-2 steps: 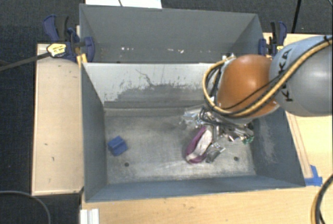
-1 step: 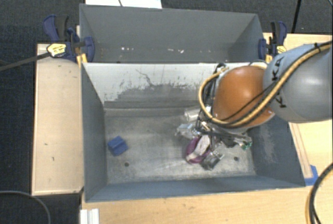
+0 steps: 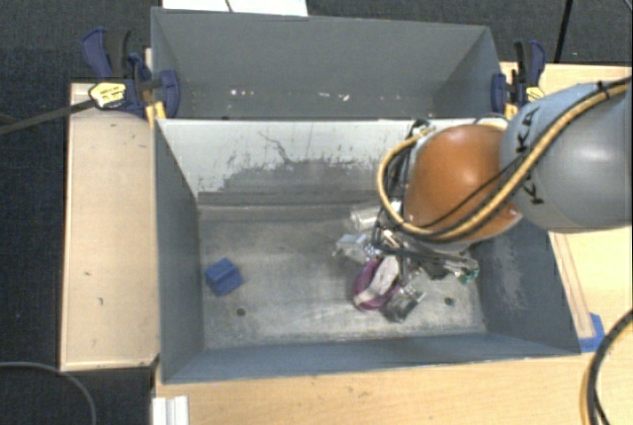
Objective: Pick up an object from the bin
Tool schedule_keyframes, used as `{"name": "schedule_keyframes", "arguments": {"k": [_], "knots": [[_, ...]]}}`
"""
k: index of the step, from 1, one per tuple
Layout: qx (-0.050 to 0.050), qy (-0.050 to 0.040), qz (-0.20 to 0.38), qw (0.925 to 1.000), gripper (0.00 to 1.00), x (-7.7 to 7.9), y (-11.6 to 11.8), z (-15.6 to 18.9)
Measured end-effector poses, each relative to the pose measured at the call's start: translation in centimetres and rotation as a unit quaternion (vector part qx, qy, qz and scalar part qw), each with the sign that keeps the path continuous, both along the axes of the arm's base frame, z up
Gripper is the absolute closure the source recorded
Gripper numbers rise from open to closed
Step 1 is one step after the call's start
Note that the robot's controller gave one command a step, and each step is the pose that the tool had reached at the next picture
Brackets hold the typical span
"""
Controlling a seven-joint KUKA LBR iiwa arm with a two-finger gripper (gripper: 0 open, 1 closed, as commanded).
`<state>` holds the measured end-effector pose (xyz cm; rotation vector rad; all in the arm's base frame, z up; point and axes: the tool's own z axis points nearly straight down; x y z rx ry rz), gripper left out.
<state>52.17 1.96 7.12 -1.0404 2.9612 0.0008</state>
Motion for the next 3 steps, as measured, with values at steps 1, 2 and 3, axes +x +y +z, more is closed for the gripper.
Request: {"name": "schedule_keyframes", "arguments": {"k": [1,2,3], "knots": [[-0.001,0.0025,-0.002,1.0,1.0,0.0,-0.1,0.1],[0.0,-0.0016,-0.007,1.0,1.0,0.1,-0.1,4.9],[0.0,-0.0009,-0.012,0.9999,1.0,0.1,0.0,7.3]]}}
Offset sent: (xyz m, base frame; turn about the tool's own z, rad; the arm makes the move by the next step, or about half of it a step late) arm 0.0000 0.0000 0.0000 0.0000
